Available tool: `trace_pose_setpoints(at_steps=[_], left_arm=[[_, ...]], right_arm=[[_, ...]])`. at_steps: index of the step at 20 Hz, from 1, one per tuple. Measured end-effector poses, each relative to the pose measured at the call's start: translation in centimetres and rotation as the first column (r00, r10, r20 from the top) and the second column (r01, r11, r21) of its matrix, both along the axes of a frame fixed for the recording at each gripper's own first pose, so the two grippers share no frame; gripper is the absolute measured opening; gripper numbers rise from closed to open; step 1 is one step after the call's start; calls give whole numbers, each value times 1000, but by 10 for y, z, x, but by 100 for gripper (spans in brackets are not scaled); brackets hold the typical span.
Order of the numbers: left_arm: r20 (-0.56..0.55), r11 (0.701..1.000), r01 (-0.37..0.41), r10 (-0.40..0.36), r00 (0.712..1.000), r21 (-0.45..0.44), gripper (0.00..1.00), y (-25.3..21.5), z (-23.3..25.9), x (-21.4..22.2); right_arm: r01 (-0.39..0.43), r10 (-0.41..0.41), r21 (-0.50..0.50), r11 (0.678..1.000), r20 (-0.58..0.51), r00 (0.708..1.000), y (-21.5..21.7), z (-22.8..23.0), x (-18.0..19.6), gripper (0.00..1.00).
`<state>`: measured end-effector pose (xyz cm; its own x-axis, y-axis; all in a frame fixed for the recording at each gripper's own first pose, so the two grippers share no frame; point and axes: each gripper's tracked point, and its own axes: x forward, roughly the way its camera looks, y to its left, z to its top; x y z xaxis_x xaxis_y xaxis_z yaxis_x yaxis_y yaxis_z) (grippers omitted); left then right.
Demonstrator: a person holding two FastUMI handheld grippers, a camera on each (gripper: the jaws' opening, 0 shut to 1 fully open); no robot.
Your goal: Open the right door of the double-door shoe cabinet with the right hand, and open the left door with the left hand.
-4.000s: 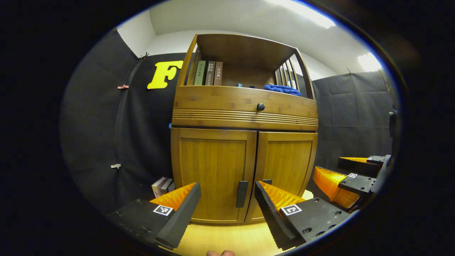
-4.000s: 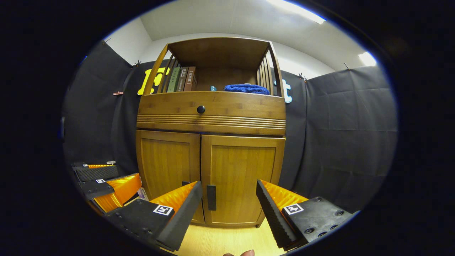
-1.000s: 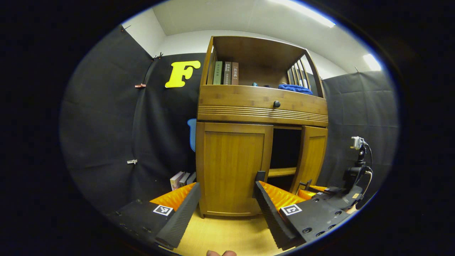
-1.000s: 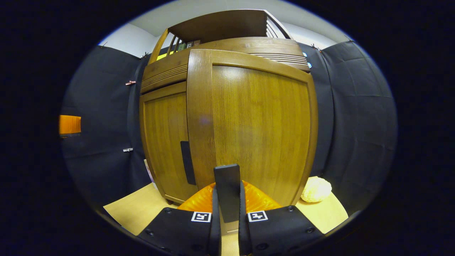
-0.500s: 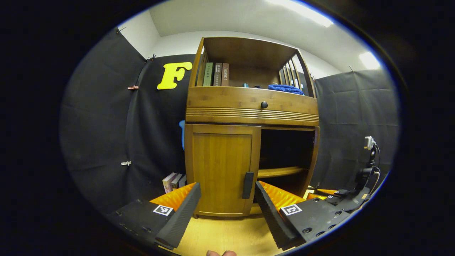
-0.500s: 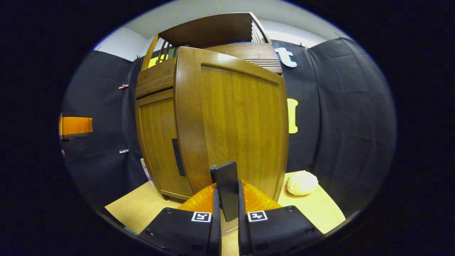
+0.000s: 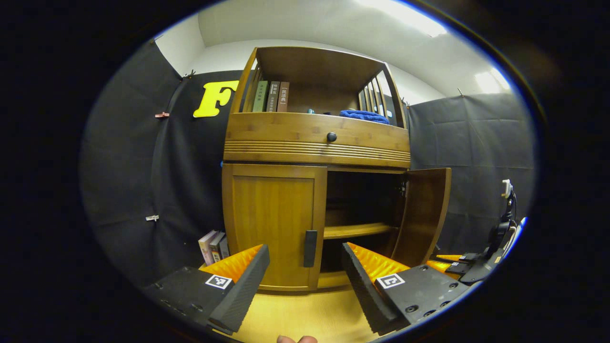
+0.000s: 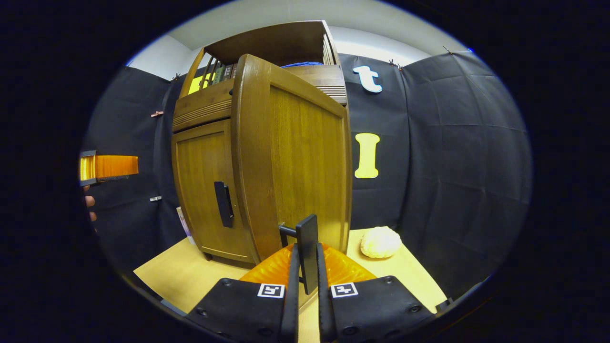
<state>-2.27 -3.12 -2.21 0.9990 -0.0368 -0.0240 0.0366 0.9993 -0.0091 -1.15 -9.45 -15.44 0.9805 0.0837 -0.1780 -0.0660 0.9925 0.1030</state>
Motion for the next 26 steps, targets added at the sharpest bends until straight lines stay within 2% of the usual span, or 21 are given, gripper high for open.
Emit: trace_pose_setpoints(at_steps=[4,5,6,8,12,16,19,21,22,23,24,26], left_arm=[[-8,1000,22,-22,1000,-4,94,-16,-3,9],[-10,1000,26,-26,1000,-6,94,-19,-5,12],[-13,1000,28,-28,1000,-7,94,-22,-6,15],[-19,1000,30,-31,999,-8,94,-27,-8,21],[-32,1000,26,-27,999,-13,95,-34,-18,39],[-31,1000,4,-4,999,-7,93,-37,-26,64],[-5,1000,-24,24,1000,6,94,-37,-30,84],[0,999,-34,34,999,3,94,-39,-35,100],[-3,999,-36,36,999,1,94,-39,-39,108],[-7,999,-40,40,999,0,94,-40,-41,115],[-8,999,-45,45,999,2,93,-39,-42,122],[-5,998,-61,61,998,6,94,-36,-46,137]], right_arm=[[27,-27,-3,1000,-15,1000,-22,0,-3,20],[38,-38,0,999,-22,999,-30,-1,-5,17],[48,-48,-3,999,-19,999,-38,-1,-6,21],[61,-62,-8,998,-23,998,-54,-1,-8,20],[100,-100,18,995,-12,995,-94,2,-13,16],[165,-165,8,986,-4,986,-137,6,-9,16],[155,-155,30,987,5,988,-148,12,-10,16],[146,-146,8,989,26,989,-151,16,-11,16],[145,-144,-8,989,36,989,-152,20,-12,7],[143,-142,-22,989,49,989,-154,24,-12,24],[145,-143,-36,989,59,988,-157,29,-11,24],[182,-174,-96,979,87,981,-173,37,-18,47]])
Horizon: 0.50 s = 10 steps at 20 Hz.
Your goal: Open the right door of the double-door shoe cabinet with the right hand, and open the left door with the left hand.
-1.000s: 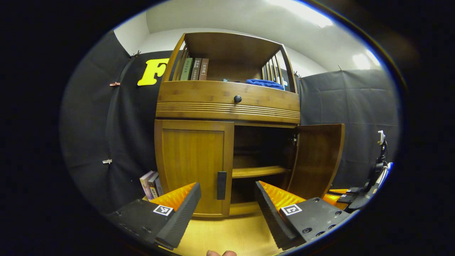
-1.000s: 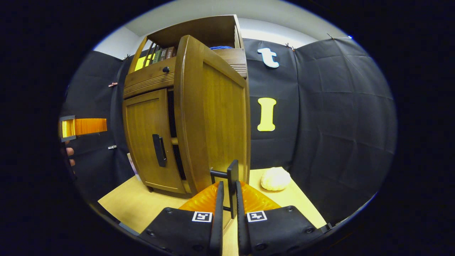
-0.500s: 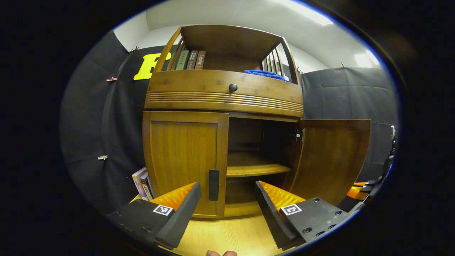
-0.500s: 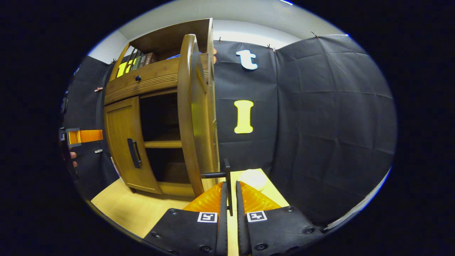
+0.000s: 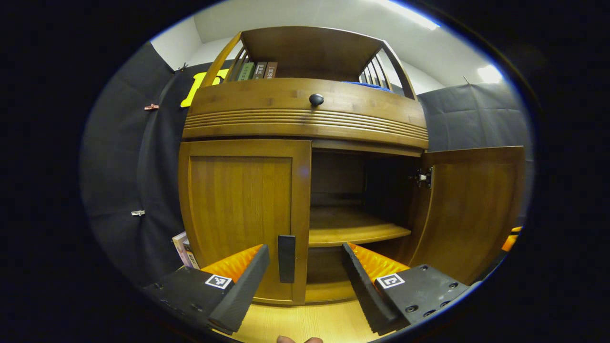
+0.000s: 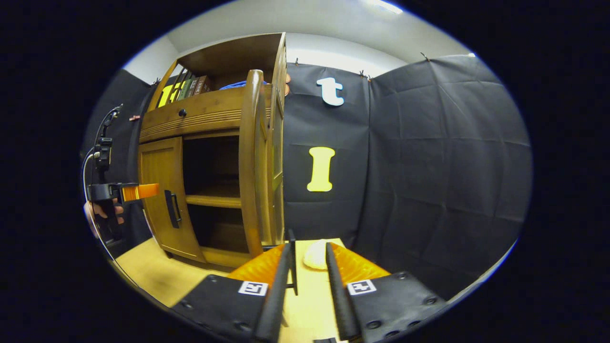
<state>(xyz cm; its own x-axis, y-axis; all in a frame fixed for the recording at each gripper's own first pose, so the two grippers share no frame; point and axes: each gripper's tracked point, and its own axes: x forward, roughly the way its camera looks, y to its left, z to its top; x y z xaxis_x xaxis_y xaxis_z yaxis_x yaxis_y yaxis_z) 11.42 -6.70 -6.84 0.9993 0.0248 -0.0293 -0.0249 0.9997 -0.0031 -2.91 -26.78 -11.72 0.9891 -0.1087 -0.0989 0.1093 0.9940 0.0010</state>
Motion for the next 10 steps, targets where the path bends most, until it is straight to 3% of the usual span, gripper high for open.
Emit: trace_pose_setpoints(at_steps=[4,6,8,10], left_arm=[[2,999,-32,32,999,2,95,10,-14,32],[-3,999,-34,34,999,-10,94,12,-24,44],[-5,999,-42,41,999,-18,92,15,-32,57],[-16,998,-57,57,998,-15,83,21,-40,70]], right_arm=[[55,-53,-56,997,39,998,-18,21,-5,95],[80,-78,-44,996,53,996,-26,28,-8,99],[98,-96,-24,995,57,994,-33,30,-9,97],[107,-106,-20,994,55,993,-38,28,-10,98]])
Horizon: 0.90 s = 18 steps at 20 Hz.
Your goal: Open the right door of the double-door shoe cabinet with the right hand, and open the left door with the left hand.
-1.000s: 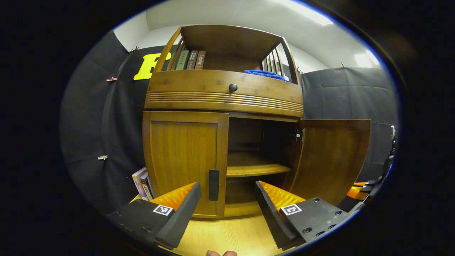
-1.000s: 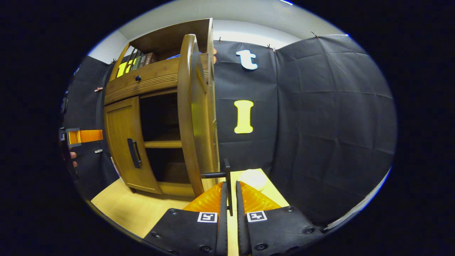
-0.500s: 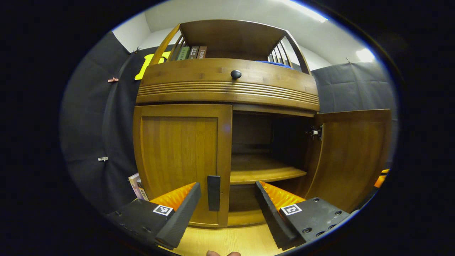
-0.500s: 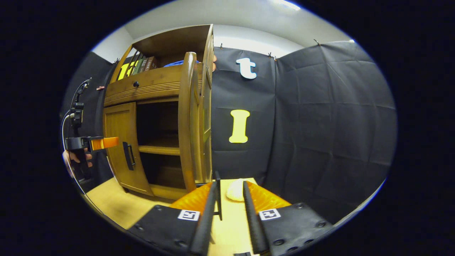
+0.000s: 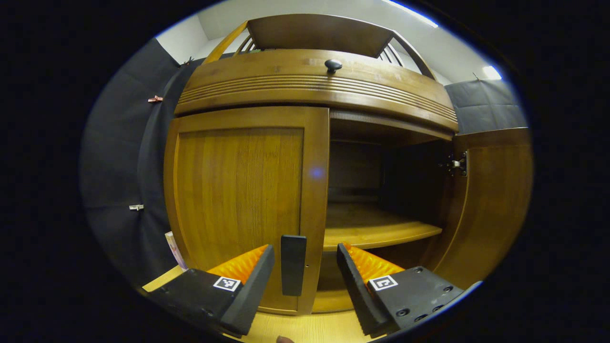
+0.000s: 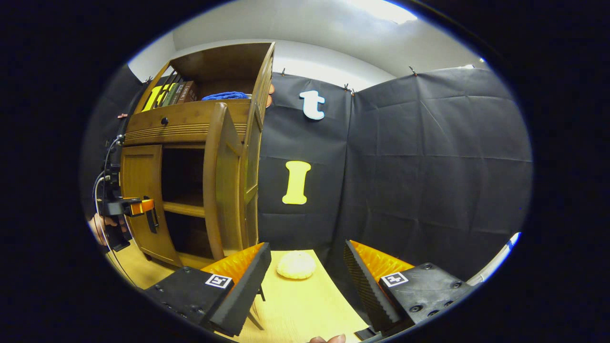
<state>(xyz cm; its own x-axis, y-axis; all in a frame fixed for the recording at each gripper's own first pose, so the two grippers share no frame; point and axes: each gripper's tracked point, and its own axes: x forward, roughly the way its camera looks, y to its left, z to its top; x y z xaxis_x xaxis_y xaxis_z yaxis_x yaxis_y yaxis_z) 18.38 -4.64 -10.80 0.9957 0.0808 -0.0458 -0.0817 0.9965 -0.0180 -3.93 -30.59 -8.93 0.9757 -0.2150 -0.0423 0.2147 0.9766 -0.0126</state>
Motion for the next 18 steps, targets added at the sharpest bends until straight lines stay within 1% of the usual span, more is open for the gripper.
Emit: trace_pose_setpoints(at_steps=[2,4,6,7,8,9,11,13,18], left_arm=[[-15,1000,-21,21,1000,7,77,7,-10,12],[-20,1000,-28,28,999,1,70,13,-15,21],[-15,1000,-29,29,999,-8,66,15,-17,27],[-13,999,-34,34,999,-7,59,16,-18,30],[-14,1000,-30,30,999,-7,54,16,-19,33],[-14,999,-34,34,999,-4,43,15,-19,35],[-10,999,-39,40,999,22,37,16,-19,33],[-8,999,-37,37,999,31,35,16,-20,33],[-24,1000,0,0,1000,11,34,16,-21,27]], right_arm=[[4,-4,-6,1000,-5,1000,-3,-1,0,96],[6,-6,-8,1000,-12,1000,-5,-3,2,98],[10,-10,-6,1000,-16,1000,-7,-4,5,98],[14,-14,-5,1000,-18,1000,-9,-4,7,98],[18,-18,-4,1000,-19,1000,-11,-3,8,98],[21,-21,-3,1000,-17,1000,-10,-2,9,98],[26,-26,-3,1000,-15,1000,-11,1,9,98],[28,-28,-5,1000,-10,1000,-9,6,6,98],[39,-39,0,999,7,999,2,15,-10,98]])
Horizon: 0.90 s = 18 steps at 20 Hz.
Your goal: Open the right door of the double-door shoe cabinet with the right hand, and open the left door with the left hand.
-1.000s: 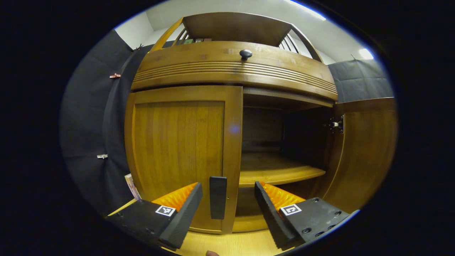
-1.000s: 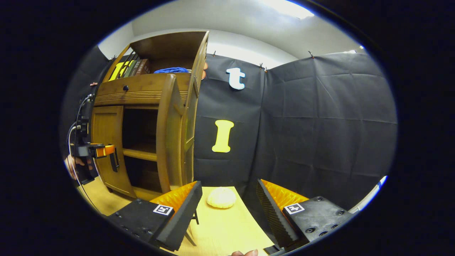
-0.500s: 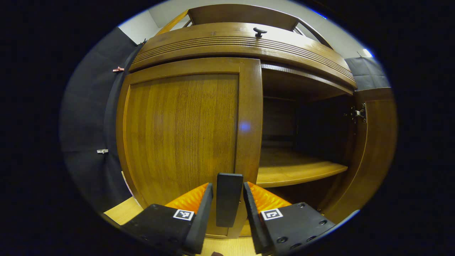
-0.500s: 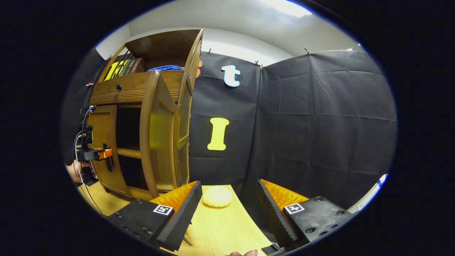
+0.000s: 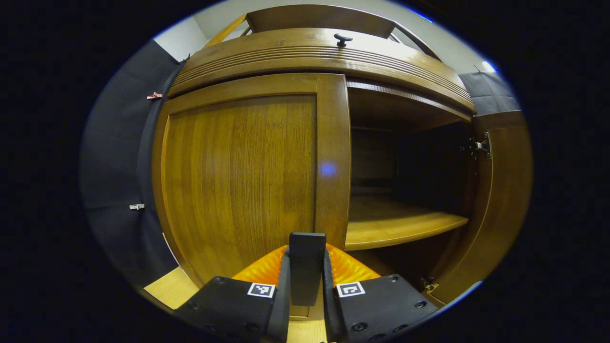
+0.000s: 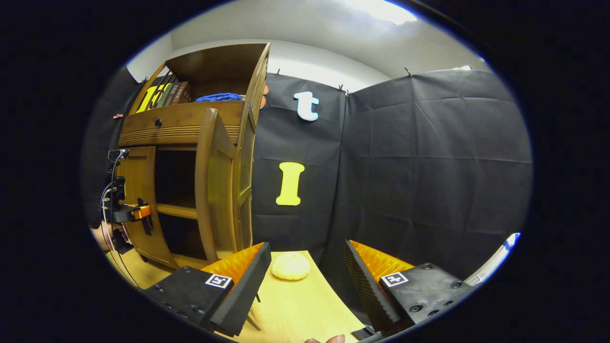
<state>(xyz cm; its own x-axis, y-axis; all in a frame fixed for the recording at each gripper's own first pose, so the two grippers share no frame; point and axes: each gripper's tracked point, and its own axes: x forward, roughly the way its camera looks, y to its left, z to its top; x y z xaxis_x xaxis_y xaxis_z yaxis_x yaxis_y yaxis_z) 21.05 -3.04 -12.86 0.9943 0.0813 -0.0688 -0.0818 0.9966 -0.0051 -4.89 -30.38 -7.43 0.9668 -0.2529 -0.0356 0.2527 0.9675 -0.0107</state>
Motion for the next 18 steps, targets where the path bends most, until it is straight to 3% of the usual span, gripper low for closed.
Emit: trace_pose_setpoints(at_steps=[9,18], left_arm=[[-5,998,62,-62,998,-6,30,13,-1,-75],[5,998,66,-66,998,-17,29,55,0,-154]], right_arm=[[-22,22,20,1000,36,999,45,13,-32,98],[-144,143,11,990,55,988,127,20,-40,98]])
